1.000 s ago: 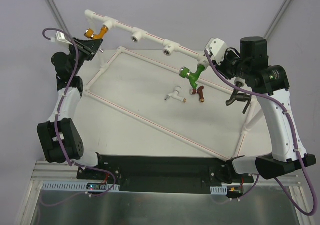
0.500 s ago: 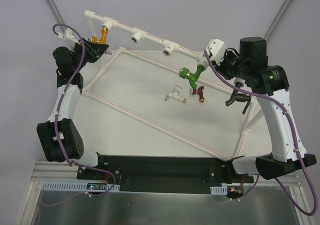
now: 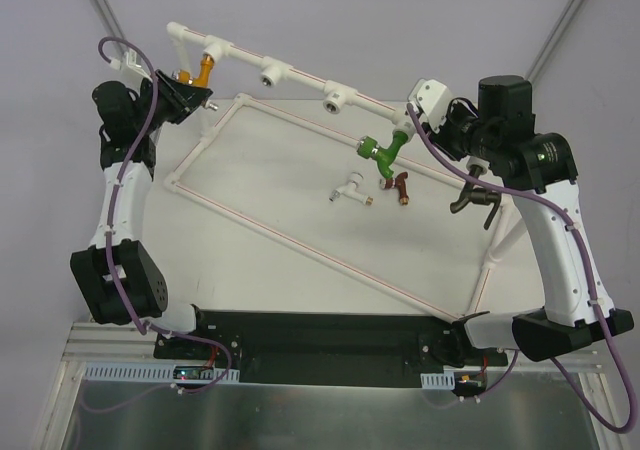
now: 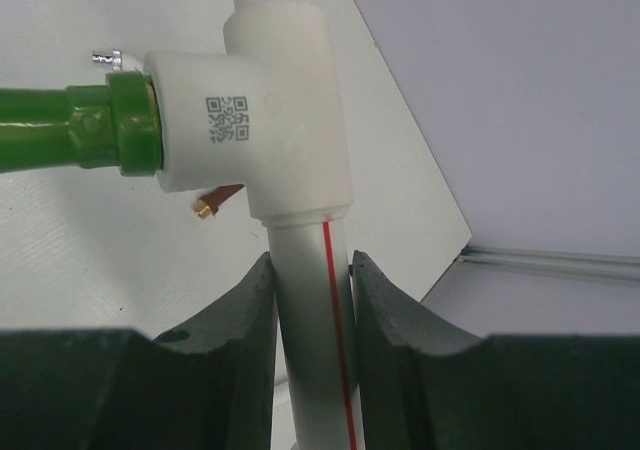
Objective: Install the water faucets
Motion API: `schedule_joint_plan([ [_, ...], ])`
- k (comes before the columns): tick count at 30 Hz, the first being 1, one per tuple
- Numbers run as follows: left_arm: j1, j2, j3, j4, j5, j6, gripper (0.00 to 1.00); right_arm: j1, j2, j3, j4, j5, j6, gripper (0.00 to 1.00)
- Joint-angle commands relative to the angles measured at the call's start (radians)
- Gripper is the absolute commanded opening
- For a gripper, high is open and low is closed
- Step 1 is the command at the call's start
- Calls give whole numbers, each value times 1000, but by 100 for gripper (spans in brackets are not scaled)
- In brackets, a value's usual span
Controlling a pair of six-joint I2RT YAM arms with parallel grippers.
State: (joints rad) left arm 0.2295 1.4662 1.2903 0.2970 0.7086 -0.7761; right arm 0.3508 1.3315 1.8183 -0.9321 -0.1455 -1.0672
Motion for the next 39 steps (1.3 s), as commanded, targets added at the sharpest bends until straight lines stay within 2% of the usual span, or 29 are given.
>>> schedule_joint_plan([
  [1, 34, 23, 98, 13, -25, -32, 0, 8, -32, -10, -76, -3, 72, 2],
  [16, 93, 92, 270, -85, 72, -81, 0, 14, -32, -11, -76, -11, 72, 2],
  [22, 82, 62, 170, -26, 60, -94, 0, 17, -31, -8, -77, -9, 70, 2],
  [28, 57, 19, 17, 132, -4, -147, 0, 22, -29, -10, -76, -16, 70, 2],
  [39, 56, 6, 33, 145, -15, -128, 0, 27, -37, -16, -71, -17, 69, 2],
])
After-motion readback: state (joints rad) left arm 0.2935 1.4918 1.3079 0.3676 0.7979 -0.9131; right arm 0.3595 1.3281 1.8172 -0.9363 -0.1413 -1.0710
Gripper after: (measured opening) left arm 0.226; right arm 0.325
